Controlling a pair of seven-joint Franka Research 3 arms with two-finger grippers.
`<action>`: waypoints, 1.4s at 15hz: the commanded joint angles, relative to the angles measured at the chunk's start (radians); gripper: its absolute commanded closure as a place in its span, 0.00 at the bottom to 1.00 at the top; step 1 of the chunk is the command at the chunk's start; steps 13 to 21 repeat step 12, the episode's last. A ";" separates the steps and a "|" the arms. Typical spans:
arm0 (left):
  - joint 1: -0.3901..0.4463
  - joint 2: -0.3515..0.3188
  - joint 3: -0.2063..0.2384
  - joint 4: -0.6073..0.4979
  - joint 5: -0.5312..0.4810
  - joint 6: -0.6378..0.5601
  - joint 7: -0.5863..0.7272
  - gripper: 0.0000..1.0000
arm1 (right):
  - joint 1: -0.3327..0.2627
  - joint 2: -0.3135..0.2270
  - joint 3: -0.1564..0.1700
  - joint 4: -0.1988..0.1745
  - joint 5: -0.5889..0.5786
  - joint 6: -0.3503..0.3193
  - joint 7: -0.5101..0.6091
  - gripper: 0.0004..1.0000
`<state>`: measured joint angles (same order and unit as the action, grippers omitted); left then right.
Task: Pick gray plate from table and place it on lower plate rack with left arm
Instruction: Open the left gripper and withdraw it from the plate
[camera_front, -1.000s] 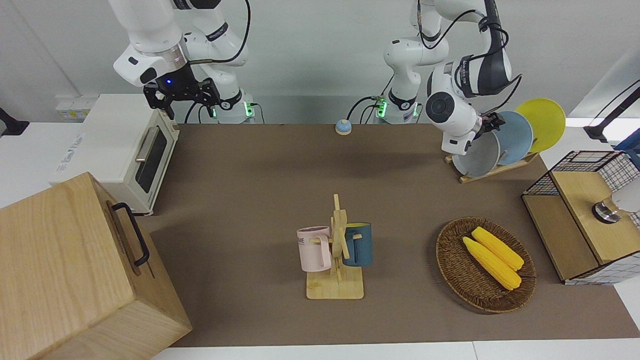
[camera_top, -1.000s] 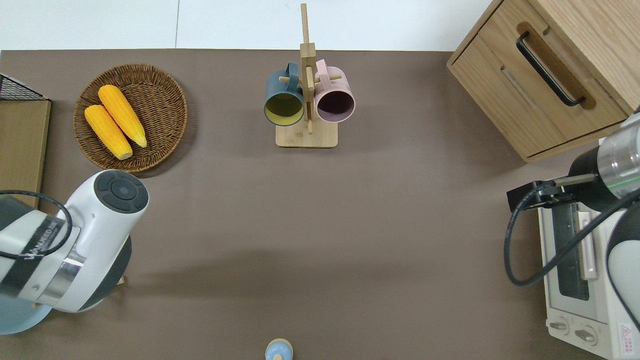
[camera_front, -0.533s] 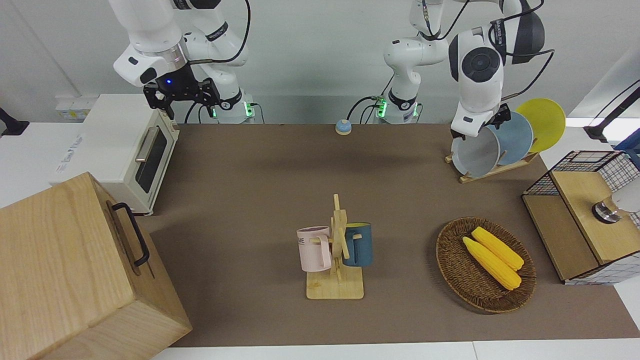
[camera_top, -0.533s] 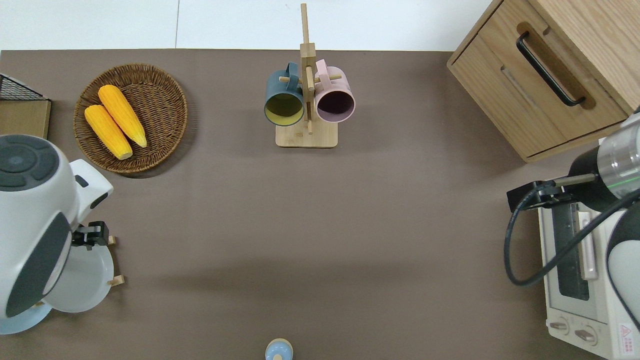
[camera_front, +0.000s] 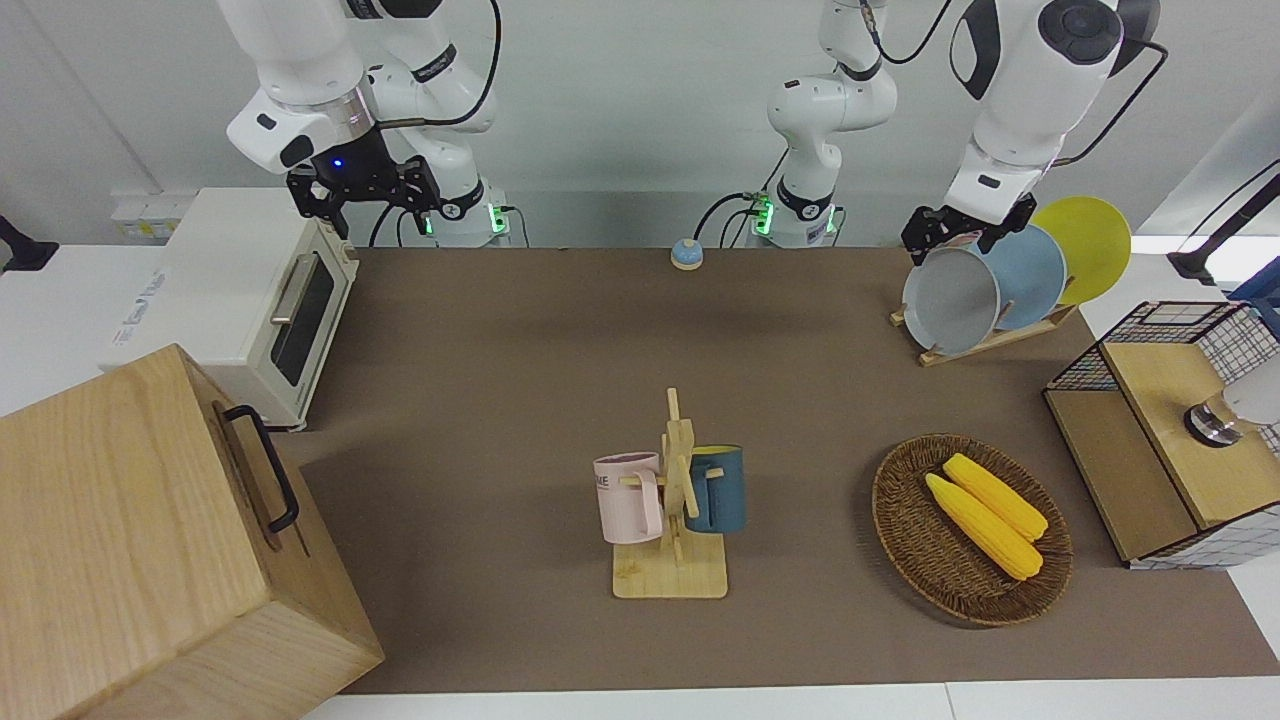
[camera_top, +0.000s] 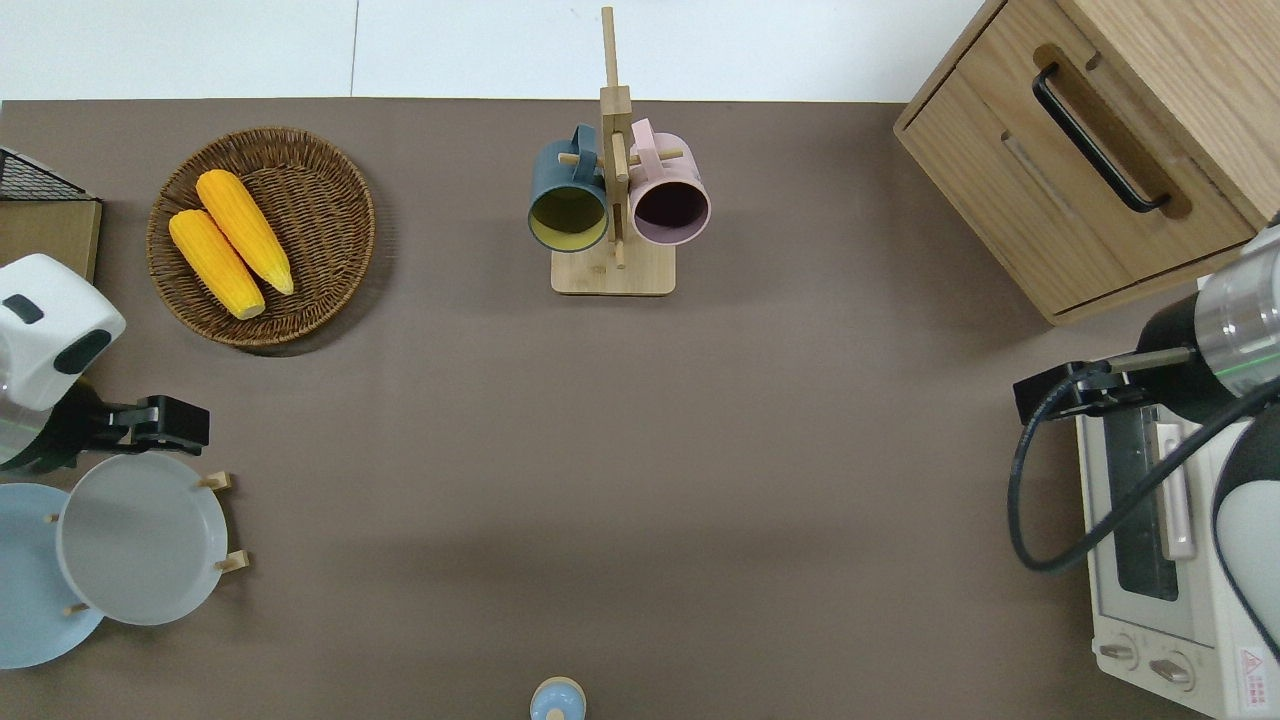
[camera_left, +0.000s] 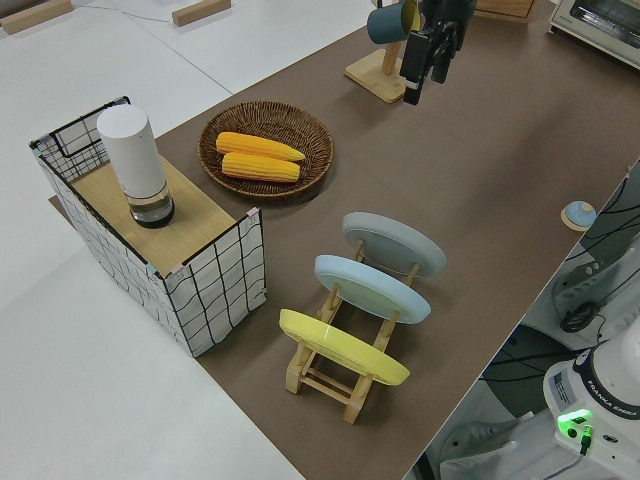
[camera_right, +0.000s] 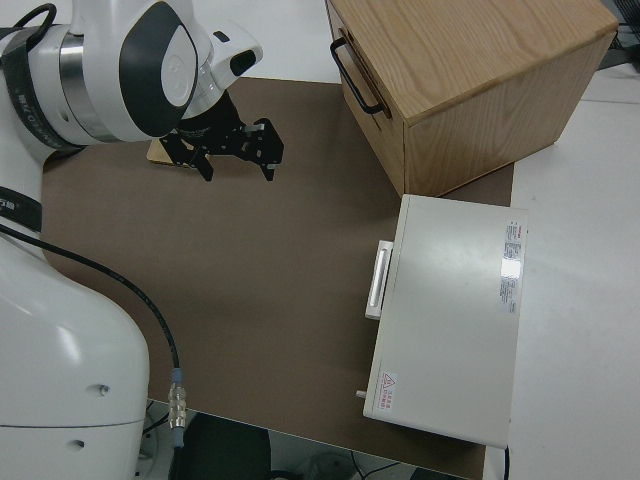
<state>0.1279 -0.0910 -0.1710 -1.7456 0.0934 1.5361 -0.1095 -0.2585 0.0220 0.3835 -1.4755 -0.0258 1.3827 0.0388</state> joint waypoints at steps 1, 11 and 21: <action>0.012 0.007 0.001 0.060 -0.095 -0.021 0.066 0.00 | -0.024 -0.002 0.021 0.007 -0.006 -0.011 0.012 0.02; 0.007 0.016 -0.005 0.106 -0.147 -0.019 0.122 0.00 | -0.024 -0.002 0.021 0.006 -0.006 -0.013 0.012 0.02; 0.006 0.016 -0.007 0.106 -0.147 -0.019 0.120 0.00 | -0.024 -0.002 0.020 0.007 -0.006 -0.011 0.012 0.02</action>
